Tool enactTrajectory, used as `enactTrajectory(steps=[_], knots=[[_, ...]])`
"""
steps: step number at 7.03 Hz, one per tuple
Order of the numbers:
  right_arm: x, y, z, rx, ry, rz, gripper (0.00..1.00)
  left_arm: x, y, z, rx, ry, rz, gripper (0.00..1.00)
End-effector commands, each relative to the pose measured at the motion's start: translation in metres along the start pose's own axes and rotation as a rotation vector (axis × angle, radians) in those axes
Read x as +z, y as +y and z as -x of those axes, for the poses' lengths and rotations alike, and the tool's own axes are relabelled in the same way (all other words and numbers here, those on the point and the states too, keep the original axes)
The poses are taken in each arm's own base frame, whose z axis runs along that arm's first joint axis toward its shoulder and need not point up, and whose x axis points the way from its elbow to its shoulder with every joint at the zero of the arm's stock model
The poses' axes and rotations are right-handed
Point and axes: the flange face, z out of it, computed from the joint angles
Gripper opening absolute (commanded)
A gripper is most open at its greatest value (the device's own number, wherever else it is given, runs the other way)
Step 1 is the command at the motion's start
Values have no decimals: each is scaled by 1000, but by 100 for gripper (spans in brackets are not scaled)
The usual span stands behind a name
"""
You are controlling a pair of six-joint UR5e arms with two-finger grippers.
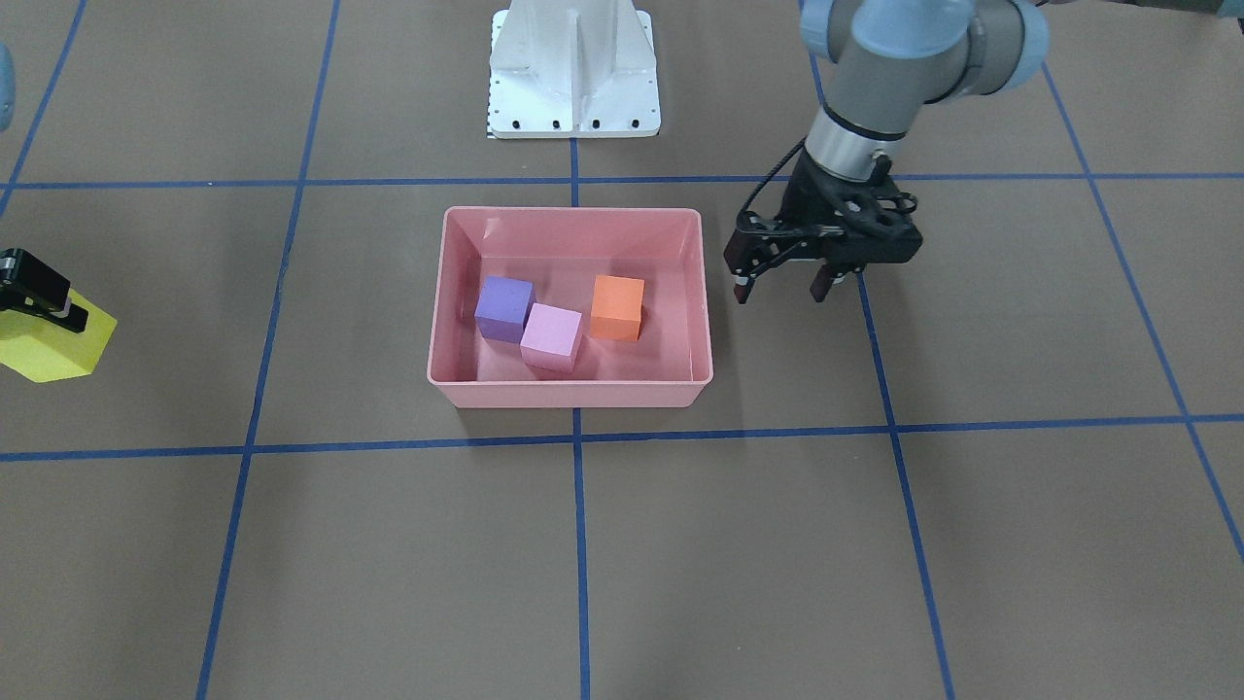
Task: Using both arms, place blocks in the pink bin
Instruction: 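Lift the yellow cube toward the bin with the right gripper while the left arm withdraws, then lower the yellow cube into the bin, release, and withdraw the right gripper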
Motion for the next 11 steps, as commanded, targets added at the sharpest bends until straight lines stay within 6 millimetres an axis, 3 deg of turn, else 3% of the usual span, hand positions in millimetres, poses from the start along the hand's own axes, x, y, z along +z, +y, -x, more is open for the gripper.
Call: enactTrajectory(steps=[1,2,4,5,7,9,11], knots=[[1,-3,120,26,0,22,0,-20,-34,100,96,-111,-54,100],[27,11,180,17,32,24,0,-37,-64,160,191,-166,-38,100],[74,51,278,41,29,1,0,-52,-127,266,217,-169,54,100],[105,76,309,48,16,-34,0,-62,-140,288,187,-181,36,100],[148,117,348,18,47,-48,0,-56,-141,309,157,-202,52,100],[157,134,368,-3,45,-49,0,-65,-150,320,135,-218,31,100],[169,151,381,-31,46,-38,0,-57,-138,353,91,-253,63,100]])
